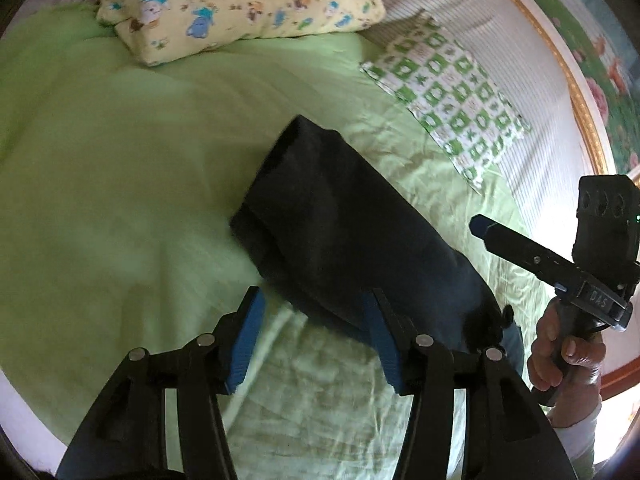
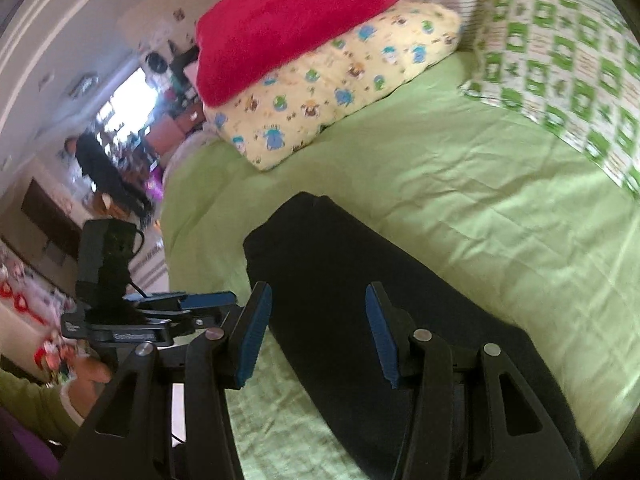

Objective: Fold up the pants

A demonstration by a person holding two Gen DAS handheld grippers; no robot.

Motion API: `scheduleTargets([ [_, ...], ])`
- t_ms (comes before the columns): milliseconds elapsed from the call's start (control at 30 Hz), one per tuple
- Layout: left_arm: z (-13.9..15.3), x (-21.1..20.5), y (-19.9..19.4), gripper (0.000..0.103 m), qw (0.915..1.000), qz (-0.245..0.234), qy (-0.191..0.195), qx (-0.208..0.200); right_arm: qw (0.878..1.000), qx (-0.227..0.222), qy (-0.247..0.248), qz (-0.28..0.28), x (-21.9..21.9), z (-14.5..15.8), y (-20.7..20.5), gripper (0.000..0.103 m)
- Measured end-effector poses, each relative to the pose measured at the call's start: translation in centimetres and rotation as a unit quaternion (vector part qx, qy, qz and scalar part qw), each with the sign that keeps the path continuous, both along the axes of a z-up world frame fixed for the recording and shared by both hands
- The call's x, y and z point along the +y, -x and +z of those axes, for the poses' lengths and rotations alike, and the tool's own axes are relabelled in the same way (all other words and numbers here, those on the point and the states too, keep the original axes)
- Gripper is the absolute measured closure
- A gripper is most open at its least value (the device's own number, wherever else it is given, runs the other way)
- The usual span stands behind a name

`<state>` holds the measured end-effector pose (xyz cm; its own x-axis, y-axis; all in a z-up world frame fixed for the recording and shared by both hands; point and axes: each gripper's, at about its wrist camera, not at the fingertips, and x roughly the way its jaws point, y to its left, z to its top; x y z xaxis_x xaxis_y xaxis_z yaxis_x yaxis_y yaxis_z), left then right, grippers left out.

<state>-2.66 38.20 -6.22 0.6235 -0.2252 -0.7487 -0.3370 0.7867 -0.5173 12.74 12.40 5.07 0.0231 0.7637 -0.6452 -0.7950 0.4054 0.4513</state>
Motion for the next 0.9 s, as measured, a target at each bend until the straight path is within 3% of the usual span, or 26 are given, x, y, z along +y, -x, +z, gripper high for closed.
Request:
scheduleTargets([
  [467, -3.5, 2.2, -1.9, 0.048, 0.9979, 0.051, 0.025, 0.030, 0.994, -0.016, 0.060, 0.087, 8.3, -1.2, -4.5, 0.052],
  [833, -4.4, 2.8, -3.3, 0.047, 0.9960, 0.077, 0.042, 0.018, 0.985, 0.032, 0.087, 0.144, 13.8, -4.5, -7.1, 0.052],
  [867, -4.4, 2.7, -3.4, 0.047, 0.9958, 0.080, 0.042, 0.017, 0.984, 0.034, 0.088, 0.152, 14.2, -4.8, -6.9, 0.055],
  [900, -4.4, 2.7, -3.5, 0.051, 0.9959, 0.080, 0.039, 0.015, 0.983, 0.034, 0.089, 0.158, 14.5, -5.0, -6.7, 0.064],
])
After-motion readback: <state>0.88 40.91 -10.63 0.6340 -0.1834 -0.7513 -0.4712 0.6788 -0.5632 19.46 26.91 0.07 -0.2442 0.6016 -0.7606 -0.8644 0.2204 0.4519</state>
